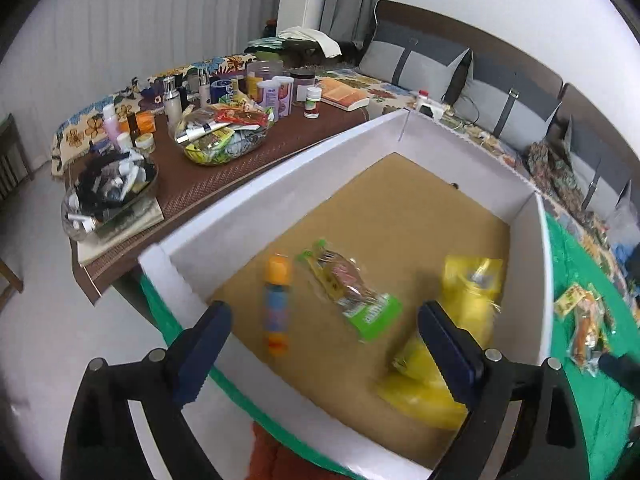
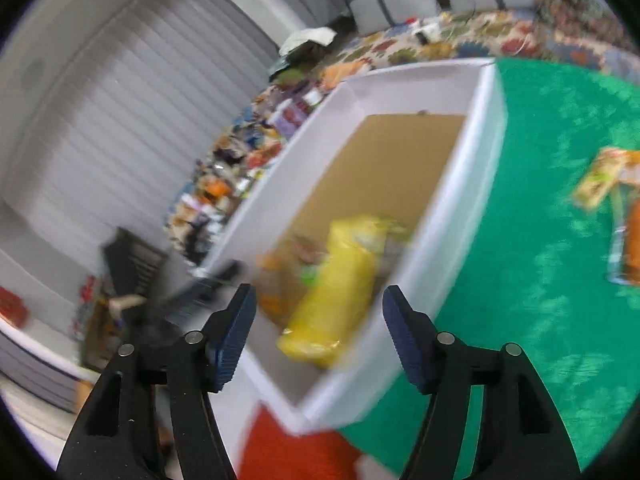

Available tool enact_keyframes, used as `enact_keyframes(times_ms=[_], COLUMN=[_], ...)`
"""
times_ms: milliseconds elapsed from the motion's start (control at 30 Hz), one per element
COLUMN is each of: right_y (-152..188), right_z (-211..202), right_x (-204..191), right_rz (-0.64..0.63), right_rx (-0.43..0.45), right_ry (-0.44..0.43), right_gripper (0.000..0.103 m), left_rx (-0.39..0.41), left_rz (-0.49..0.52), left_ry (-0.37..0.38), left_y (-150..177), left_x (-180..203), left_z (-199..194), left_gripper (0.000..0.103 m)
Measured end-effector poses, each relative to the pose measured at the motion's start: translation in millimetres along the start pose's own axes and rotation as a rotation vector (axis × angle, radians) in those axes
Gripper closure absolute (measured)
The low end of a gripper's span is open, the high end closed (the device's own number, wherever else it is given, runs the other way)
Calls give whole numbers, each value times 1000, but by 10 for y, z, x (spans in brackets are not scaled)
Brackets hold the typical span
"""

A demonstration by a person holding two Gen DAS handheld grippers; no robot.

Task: Organize snacks
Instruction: 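Carry sausage and yellow pack into the white box and open both tools, then withdraw both tools from the box back over the snack pile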

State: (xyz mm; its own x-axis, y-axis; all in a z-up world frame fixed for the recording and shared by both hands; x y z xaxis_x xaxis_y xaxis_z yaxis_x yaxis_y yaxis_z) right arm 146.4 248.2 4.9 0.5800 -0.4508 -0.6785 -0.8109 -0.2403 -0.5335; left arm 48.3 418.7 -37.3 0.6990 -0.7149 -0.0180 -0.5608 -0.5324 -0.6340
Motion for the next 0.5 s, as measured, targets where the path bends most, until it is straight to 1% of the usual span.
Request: enact_keyframes(times_ms=[67, 133, 167, 233, 267, 333, 367, 433, 467, 500], right_y=[152, 294, 402, 614, 766, 994, 1100, 1255, 1339, 1366], right_z=[-287, -541, -765, -1115, -1372, -1807, -2041, -2450, -2696, -2816], right_x=[397, 766, 1088, 1507, 1798, 2152, 2327, 2608, 2742, 2805], right_rz=[-47, -70, -75, -70, -55, -20, 5, 48, 76, 93], right_rx=[24, 46, 57, 68, 73, 82, 92, 118, 135, 145], right_ry=[134, 253, 360, 490, 580, 689, 744, 837, 887, 912], right_gripper=[31, 31, 31, 31, 31, 31, 31, 31, 31, 31], left_rx=[4, 21, 28, 57, 68, 79, 77, 54, 32, 6], left_rz=[-13, -1, 11, 67, 99, 160, 210, 294, 347, 406], left_ry=[38, 110, 136, 223, 260, 330, 380, 422, 434, 442], left_y=[41, 110, 96, 188, 254, 399, 545, 758, 920, 1123], left_x=[140, 449, 576, 1042, 1263, 1657, 1962, 2369, 2599, 2852], left_z=[-108, -290, -370, -667, -784, -991, -1093, -1161, -1145, -1074], left_gripper=[9, 9, 9, 8, 6, 2, 2, 1, 1, 1])
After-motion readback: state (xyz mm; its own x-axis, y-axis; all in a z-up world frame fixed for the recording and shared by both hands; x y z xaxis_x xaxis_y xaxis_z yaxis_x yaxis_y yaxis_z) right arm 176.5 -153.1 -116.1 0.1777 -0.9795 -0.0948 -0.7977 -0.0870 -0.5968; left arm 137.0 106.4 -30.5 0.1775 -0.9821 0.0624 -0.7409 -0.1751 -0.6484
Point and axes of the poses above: each gripper's, at about its wrist camera, not at the fingertips, and z roughly the way its jaws point, x to its right, y to its underside, the point moved 9 cm from there along z, roughly the way its jaws point, and after that the axes turned 14 degrees about -y, right-handed, at the moved point
